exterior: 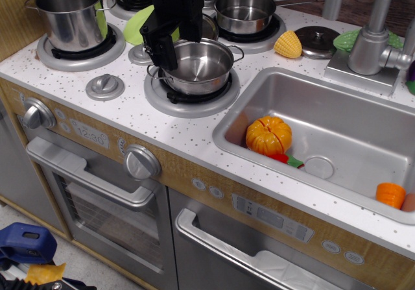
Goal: Pick up pan from stove
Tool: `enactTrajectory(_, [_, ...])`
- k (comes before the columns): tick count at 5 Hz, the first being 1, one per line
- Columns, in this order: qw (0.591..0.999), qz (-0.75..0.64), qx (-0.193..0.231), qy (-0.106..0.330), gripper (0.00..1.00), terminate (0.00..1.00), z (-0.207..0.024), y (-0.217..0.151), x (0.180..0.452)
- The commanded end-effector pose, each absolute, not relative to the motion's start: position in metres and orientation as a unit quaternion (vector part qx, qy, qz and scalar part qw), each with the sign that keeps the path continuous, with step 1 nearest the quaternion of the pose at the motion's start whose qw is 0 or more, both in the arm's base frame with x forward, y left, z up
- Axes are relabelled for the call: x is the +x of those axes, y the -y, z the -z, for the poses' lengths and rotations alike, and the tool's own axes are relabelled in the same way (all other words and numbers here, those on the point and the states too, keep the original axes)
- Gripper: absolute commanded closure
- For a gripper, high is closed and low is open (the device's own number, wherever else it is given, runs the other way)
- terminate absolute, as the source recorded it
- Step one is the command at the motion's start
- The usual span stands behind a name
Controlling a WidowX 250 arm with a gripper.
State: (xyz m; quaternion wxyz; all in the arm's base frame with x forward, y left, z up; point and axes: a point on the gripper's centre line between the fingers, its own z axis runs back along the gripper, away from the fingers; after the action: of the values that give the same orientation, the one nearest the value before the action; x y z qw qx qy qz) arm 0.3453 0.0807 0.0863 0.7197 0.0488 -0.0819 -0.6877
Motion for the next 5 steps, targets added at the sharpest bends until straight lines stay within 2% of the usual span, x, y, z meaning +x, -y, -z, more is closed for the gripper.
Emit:
enactTrajectory(1, [0.720,0.688,0.049,0.082,0.00,0.00,-0.086,-0.081,0.345])
enactTrajectory(4, [0.748,0.658,0.021,0.079,0.00,0.00,-0.064,-0.091,0.360])
enactTrajectory(5, [0.761,0.643,0.000,0.086,0.00,0.00,-0.054,-0.095,0.360])
